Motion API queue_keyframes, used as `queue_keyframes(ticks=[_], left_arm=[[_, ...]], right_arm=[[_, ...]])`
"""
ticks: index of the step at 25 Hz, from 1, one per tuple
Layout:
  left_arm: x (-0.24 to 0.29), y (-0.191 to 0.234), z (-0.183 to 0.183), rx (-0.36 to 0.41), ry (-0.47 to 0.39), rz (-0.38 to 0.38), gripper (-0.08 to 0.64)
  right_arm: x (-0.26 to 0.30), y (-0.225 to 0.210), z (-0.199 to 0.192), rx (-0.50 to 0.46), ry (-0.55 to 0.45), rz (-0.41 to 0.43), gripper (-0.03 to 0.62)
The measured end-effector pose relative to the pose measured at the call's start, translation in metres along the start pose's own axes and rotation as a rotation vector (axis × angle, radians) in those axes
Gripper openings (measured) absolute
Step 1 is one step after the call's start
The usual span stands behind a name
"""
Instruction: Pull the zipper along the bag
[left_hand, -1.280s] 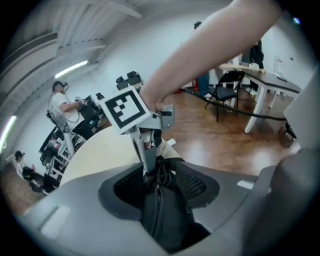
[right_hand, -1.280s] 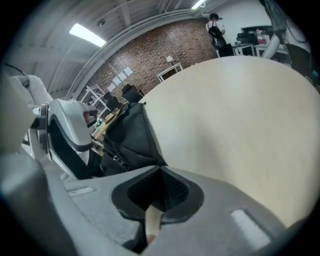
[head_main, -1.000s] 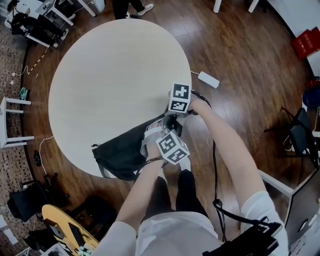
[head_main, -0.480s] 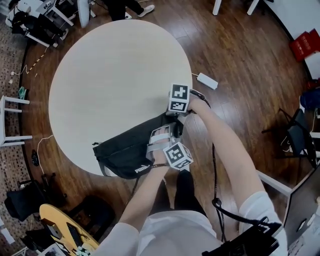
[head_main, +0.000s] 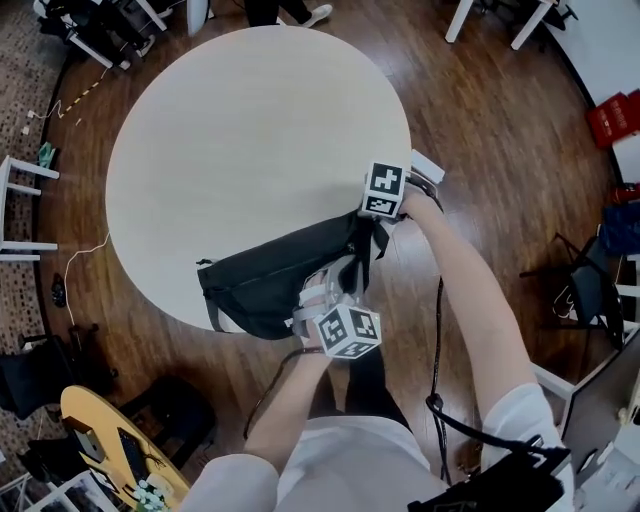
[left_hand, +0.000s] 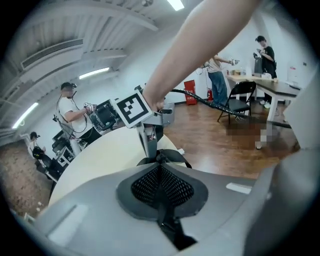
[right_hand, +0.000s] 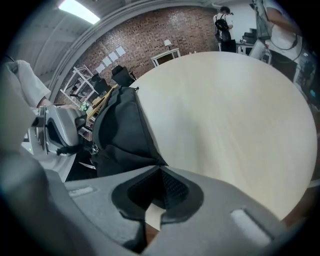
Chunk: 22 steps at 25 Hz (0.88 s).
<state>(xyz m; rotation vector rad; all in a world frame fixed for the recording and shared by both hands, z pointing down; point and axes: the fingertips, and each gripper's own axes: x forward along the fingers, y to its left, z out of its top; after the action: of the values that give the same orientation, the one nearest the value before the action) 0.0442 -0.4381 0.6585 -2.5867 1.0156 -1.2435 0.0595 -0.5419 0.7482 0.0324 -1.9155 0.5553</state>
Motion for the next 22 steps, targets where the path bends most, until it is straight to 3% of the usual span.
queue_keyframes(ticks=[4, 18, 22], left_arm=[[-0.028, 0.014, -0.007, -0.09, -0.044, 0.017, 0.021], [-0.078, 0.056, -0.057, -0.237, -0.125, 0.011, 0.023], [-0.09, 0.067, -0.078, -0.339, -0.132, 0.009, 0.023]], right_arm=[[-0.001, -0.001, -0.001, 0.016, 0.032, -0.044, -0.009], [0.002, -0.003, -0.001, 0.057, 0.126, -0.138, -0.009], [0.002, -0.005, -0.002, 0.073, 0.12, -0.163, -0.009]])
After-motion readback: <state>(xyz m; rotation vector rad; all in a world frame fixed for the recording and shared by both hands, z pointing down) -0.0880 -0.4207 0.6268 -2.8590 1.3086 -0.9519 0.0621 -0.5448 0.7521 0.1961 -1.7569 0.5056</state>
